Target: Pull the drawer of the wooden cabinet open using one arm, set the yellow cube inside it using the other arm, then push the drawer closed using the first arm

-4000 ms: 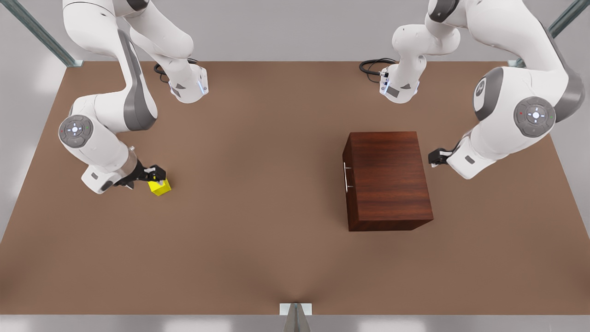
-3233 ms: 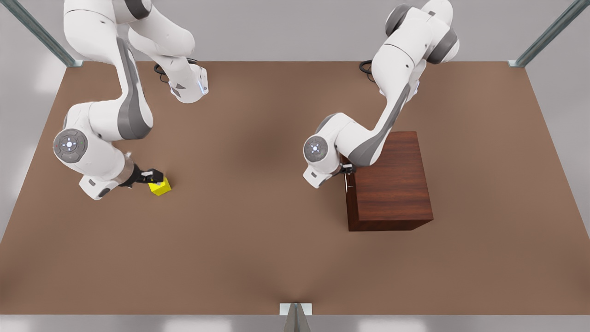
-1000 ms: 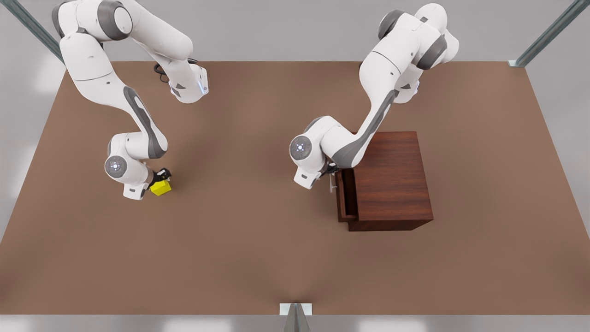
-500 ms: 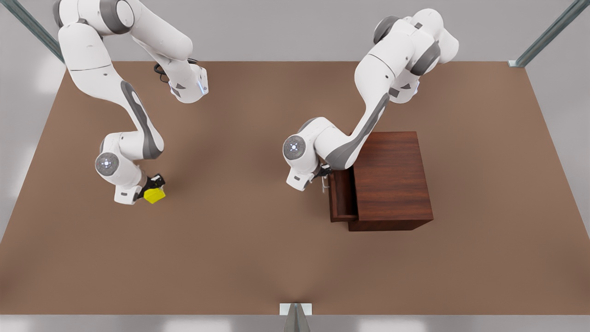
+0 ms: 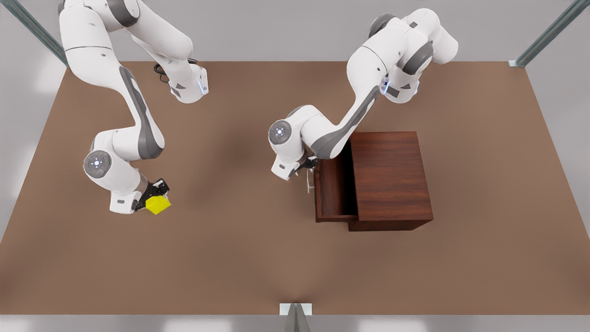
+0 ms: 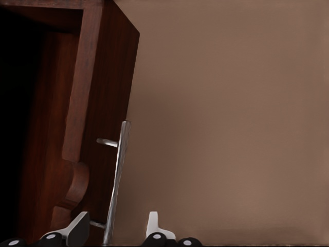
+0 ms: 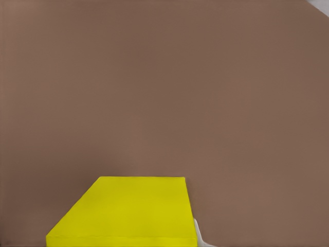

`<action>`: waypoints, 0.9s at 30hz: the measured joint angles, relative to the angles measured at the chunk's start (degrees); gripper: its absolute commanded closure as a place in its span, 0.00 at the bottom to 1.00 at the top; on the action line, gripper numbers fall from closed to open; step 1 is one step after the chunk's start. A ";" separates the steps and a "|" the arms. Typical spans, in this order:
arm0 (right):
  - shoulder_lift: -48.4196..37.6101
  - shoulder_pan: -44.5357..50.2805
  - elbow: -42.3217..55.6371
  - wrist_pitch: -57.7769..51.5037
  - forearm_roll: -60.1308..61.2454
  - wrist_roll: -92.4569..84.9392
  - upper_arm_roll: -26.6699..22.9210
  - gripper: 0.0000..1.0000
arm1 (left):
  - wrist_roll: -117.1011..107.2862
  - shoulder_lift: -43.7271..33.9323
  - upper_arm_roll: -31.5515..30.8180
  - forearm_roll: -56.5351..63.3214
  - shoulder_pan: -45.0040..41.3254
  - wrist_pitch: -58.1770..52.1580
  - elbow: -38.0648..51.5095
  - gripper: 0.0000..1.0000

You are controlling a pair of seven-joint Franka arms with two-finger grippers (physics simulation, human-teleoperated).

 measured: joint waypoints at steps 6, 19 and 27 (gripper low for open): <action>-0.03 -0.21 0.69 -1.51 0.04 1.19 1.07 0.37 | 3.29 -8.78 -0.37 -5.88 11.69 -12.12 6.10 0.00; 5.98 25.39 19.75 -9.55 -0.20 18.88 8.54 0.36 | 29.67 -24.09 1.76 -10.10 40.29 -17.53 -9.82 0.01; 23.46 56.28 49.84 -17.24 -1.40 43.58 -3.48 0.36 | 21.24 -22.34 2.31 -16.20 40.28 -11.98 -10.55 0.78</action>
